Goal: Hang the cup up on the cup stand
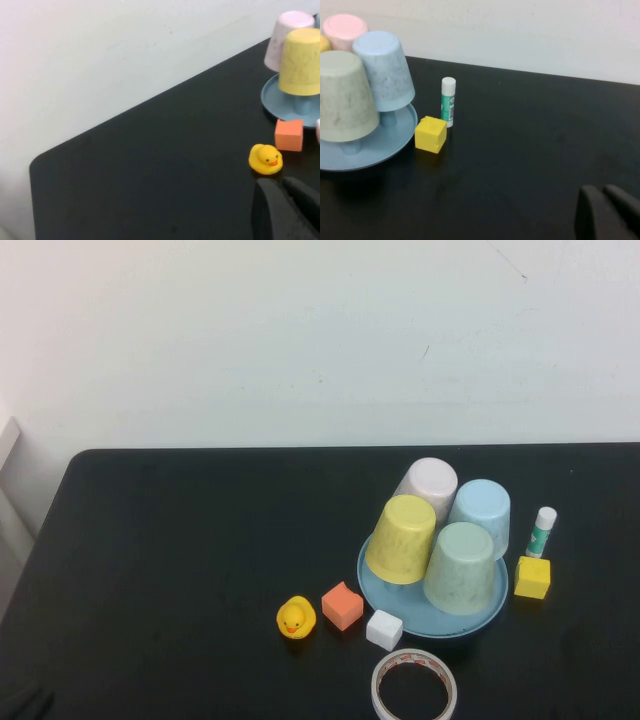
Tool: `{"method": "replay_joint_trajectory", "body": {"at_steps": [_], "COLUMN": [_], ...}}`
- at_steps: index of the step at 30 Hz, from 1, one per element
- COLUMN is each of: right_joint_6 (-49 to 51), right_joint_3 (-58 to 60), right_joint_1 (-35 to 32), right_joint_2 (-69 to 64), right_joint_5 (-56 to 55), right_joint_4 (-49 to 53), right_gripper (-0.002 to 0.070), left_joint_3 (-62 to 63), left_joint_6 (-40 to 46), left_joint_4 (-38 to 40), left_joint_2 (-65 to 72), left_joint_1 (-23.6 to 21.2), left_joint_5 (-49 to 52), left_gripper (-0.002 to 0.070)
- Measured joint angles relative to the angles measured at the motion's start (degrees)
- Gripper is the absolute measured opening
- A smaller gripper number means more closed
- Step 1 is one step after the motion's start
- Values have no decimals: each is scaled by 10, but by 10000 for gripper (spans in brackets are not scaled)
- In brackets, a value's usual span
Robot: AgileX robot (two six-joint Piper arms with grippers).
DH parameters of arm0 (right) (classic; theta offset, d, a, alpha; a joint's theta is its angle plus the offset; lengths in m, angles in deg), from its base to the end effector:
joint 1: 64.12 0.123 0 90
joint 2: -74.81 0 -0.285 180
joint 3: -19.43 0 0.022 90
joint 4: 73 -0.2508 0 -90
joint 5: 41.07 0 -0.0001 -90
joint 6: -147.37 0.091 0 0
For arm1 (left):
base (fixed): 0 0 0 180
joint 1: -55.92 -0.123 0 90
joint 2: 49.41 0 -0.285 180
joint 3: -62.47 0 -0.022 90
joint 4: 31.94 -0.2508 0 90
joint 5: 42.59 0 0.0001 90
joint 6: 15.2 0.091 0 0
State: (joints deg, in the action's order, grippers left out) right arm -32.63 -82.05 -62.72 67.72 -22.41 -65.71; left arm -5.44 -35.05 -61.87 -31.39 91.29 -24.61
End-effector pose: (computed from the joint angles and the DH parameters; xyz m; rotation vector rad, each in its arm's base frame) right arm 0.0538 -0.0024 0.1770 -0.1030 1.8155 -0.1050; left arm 0.0617 -0.0265 0.2327 0.5634 1.6839 -0.1976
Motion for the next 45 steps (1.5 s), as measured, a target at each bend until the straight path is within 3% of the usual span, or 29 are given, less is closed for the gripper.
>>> {"method": "replay_joint_trajectory", "body": {"at_steps": [4, 12, 21, 25, 34, 45], "right_joint_6": [0, 0, 0, 0, 0, 0], "right_joint_3": [0, 0, 0, 0, 0, 0], "right_joint_1": [0, 0, 0, 0, 0, 0], "right_joint_2": [0, 0, 0, 0, 0, 0], "right_joint_5": [0, 0, 0, 0, 0, 0], "right_joint_4": [0, 0, 0, 0, 0, 0], "right_gripper": [-1, -1, -1, -1, -1, -1], "left_joint_3": [0, -24, -104, -104, -104, -103], "left_joint_6": [0, 25, 138, 194, 213, 222], "left_joint_4": [25, 176, 299, 306, 321, 321], "left_joint_2": [0, -22, -88, -107, -110, -110], "left_joint_1": [-31, -197, -315, -332, -332, -332], "left_joint_5": [3, -19, -130, -112, -6, -2], "left_gripper": [-1, -1, -1, -1, -1, -1]}}
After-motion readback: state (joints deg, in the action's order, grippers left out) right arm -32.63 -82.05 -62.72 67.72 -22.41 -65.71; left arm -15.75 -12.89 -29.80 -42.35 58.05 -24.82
